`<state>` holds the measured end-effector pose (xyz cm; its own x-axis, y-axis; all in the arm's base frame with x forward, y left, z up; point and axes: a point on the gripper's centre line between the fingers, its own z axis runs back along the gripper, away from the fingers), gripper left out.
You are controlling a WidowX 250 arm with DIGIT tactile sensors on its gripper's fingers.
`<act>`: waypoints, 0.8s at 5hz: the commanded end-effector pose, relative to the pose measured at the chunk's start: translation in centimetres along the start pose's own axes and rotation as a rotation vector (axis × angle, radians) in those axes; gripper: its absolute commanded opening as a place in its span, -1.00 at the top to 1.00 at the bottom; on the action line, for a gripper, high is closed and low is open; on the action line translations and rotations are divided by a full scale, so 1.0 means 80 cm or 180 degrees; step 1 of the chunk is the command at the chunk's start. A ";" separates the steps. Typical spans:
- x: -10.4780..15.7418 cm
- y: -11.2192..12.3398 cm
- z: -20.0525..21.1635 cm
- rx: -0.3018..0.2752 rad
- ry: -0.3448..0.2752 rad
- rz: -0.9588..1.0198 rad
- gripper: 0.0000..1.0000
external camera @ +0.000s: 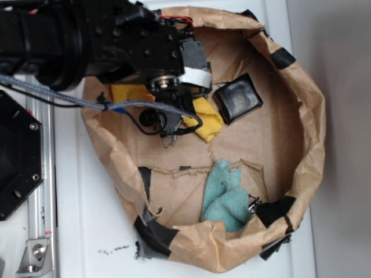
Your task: Grab the yellow cloth.
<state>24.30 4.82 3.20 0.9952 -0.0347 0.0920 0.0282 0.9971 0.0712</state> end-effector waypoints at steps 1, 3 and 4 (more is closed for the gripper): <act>0.014 0.001 0.051 0.0241 -0.0363 0.0068 1.00; 0.020 -0.042 0.180 0.0108 -0.0491 0.0514 1.00; 0.010 -0.046 0.210 -0.0069 -0.0537 0.0728 1.00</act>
<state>23.01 -0.25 18.08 0.9616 0.1758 0.2110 -0.1870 0.9818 0.0343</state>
